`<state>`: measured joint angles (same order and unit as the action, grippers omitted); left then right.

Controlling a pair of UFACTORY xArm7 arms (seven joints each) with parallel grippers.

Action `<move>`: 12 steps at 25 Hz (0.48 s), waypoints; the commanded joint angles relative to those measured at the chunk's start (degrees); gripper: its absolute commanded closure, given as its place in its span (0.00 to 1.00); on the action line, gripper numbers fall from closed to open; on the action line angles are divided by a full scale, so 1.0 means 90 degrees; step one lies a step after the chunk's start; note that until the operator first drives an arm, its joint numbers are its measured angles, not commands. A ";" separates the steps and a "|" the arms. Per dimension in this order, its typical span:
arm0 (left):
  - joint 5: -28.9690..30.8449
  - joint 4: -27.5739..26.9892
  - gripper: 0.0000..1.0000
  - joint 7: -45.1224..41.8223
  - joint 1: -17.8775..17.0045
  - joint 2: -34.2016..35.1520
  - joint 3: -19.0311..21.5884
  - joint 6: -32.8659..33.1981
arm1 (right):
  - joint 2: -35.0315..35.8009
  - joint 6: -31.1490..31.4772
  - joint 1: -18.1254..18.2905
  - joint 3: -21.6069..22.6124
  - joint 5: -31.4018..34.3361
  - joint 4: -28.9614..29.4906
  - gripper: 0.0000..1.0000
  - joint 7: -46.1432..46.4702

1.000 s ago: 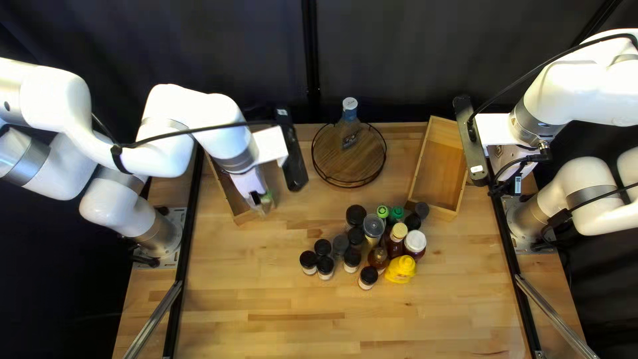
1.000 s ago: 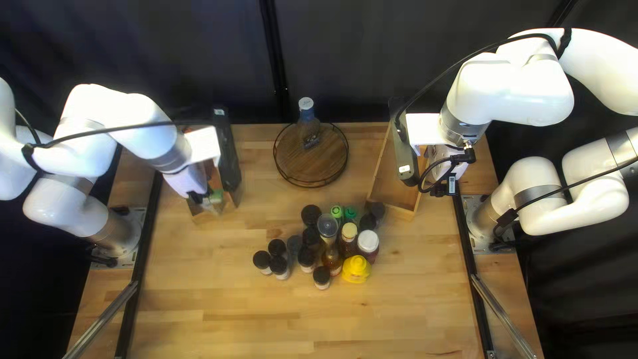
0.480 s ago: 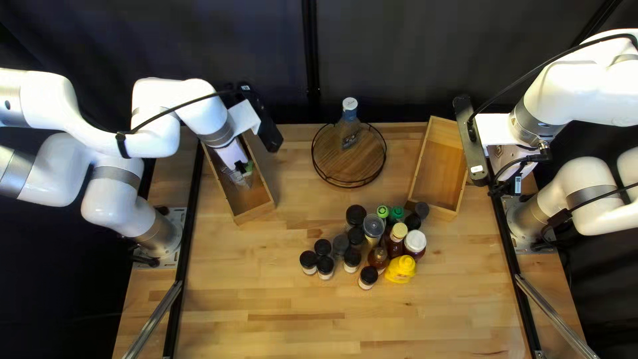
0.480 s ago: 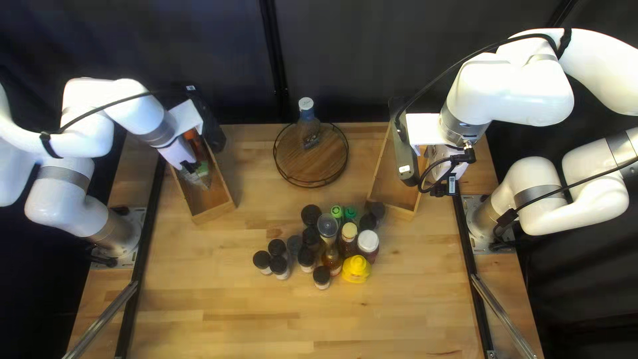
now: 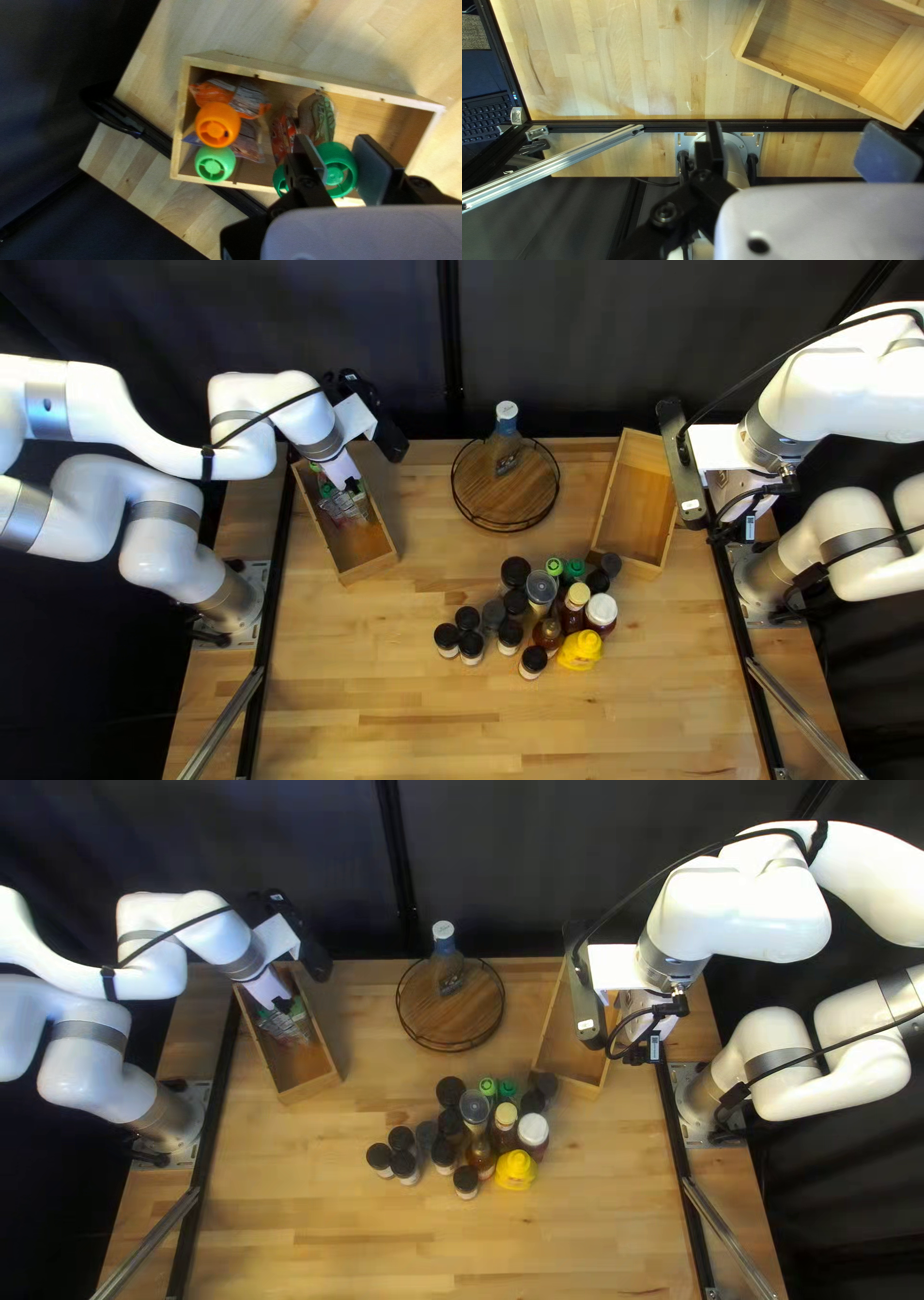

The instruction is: Separate condiments, baby food and spices and place it in 3 different racks/containers

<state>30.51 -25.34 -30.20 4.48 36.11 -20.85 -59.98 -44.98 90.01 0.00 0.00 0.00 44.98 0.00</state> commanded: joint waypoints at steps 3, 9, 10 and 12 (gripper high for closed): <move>-0.0109 -0.0045 0.00 -0.0205 -0.0154 -0.0278 0.0140 0.0048 | 0.0000 0.0000 0.0000 0.0000 0.0000 0.0000 0.00 0.0000; -0.0684 -0.0397 0.00 -0.0252 -0.0586 -0.0343 0.0410 -0.0355 | 0.0000 0.0000 0.0000 0.0000 0.0000 0.0000 0.00 0.0000; -0.0854 -0.0512 0.00 -0.0220 -0.0720 -0.0347 0.0468 -0.0468 | 0.0000 0.0000 0.0000 0.0000 0.0000 0.0000 0.00 0.0000; -0.1190 -0.0683 0.00 0.0010 -0.1028 -0.0277 0.0513 -0.0583 | 0.0000 0.0000 0.0000 0.0000 0.0000 0.0000 0.00 0.0000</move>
<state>23.46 -29.22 -31.98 -1.44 33.13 -17.30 -63.40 -44.98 90.01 0.00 0.00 0.00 44.98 0.00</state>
